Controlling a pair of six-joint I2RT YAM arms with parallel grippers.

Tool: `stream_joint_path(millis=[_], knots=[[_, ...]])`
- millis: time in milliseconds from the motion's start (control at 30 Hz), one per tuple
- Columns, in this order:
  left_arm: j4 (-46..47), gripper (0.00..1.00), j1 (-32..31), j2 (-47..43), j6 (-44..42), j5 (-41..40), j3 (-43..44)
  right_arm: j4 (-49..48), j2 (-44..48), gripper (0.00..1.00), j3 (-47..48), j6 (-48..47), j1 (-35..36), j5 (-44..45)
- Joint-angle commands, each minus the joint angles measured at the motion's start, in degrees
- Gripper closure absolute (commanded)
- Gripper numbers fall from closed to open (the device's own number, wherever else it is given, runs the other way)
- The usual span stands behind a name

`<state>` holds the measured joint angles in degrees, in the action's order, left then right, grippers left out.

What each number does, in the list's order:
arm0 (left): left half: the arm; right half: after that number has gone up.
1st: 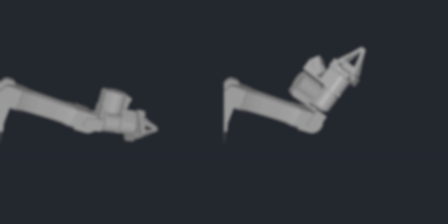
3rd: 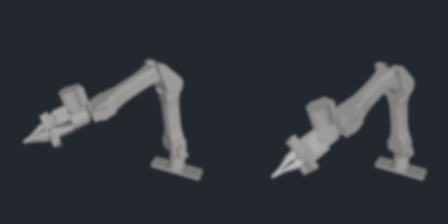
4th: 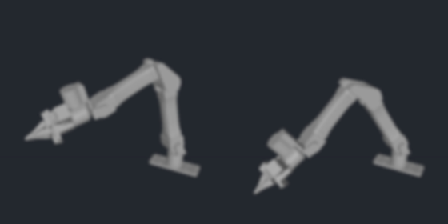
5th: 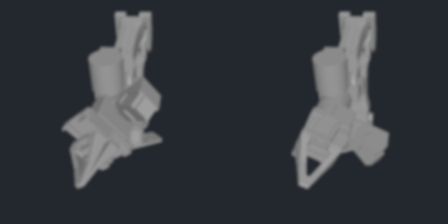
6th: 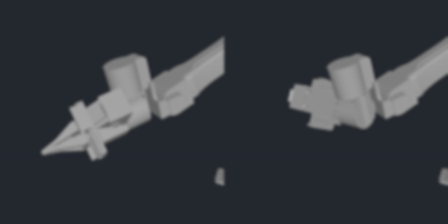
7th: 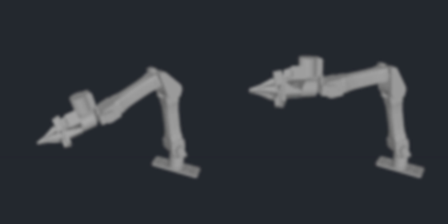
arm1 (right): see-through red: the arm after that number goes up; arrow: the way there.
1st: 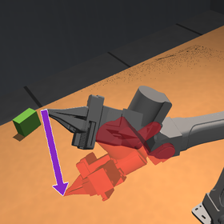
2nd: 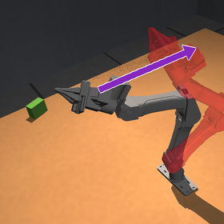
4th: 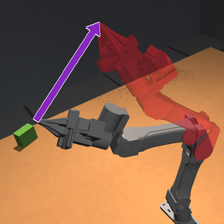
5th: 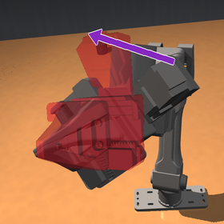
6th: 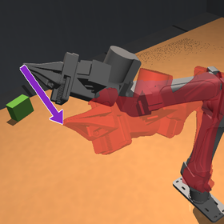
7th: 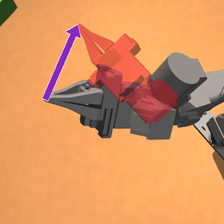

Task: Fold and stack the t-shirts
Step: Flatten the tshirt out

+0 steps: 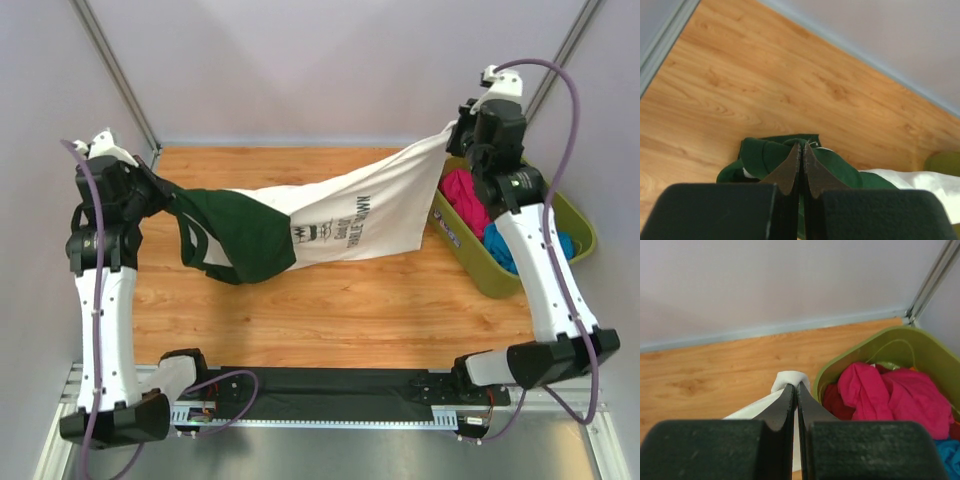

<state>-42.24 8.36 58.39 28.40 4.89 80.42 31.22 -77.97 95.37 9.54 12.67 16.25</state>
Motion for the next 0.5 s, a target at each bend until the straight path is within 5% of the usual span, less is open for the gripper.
stream_joint_path(millis=[0,200,467], knots=[[2.86,1.0,0.6,2.69,1.03,-2.15,-2.62,3.58,-5.77,1.0,-2.38,1.79,-0.27,-4.28],[5.67,1.0,1.74,7.52,2.71,-7.7,-10.36,1.38,-14.11,1.0,-2.48,3.73,0.6,-10.0],[14.02,1.0,4.55,19.99,6.92,-2.54,-17.84,-0.64,-28.44,1.0,2.97,4.35,4.03,-10.01]])
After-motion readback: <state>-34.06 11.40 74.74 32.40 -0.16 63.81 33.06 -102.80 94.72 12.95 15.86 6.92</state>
